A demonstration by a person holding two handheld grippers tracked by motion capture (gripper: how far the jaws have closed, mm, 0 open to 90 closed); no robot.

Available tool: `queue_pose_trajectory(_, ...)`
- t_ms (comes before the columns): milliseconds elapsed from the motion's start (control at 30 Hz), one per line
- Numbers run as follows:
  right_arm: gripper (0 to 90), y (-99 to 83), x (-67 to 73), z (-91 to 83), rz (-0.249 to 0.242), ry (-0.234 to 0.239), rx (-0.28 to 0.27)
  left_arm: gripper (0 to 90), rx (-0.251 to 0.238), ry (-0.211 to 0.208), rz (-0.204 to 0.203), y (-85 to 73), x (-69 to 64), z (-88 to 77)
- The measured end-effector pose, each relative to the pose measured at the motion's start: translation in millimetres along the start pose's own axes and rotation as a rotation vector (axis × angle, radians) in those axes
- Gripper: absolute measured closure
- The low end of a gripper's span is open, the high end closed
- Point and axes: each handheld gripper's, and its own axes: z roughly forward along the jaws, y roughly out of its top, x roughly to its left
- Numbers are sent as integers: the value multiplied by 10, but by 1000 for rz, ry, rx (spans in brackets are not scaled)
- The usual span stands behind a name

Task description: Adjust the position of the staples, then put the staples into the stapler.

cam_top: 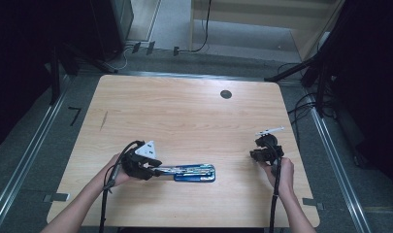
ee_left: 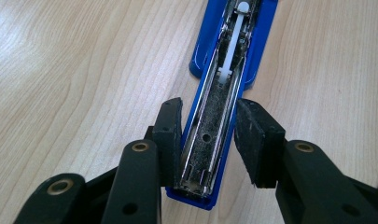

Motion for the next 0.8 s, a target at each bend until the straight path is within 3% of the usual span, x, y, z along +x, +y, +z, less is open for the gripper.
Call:
queue_pose_trajectory(467, 798, 22, 84, -29, -48, 17, -4, 632, 0, 4, 1, 0, -5, -1)
queue_pose_trajectory(800, 798, 51, 184, -49, -101, 55, -16, 633, 2, -1, 4, 4, 2, 1)
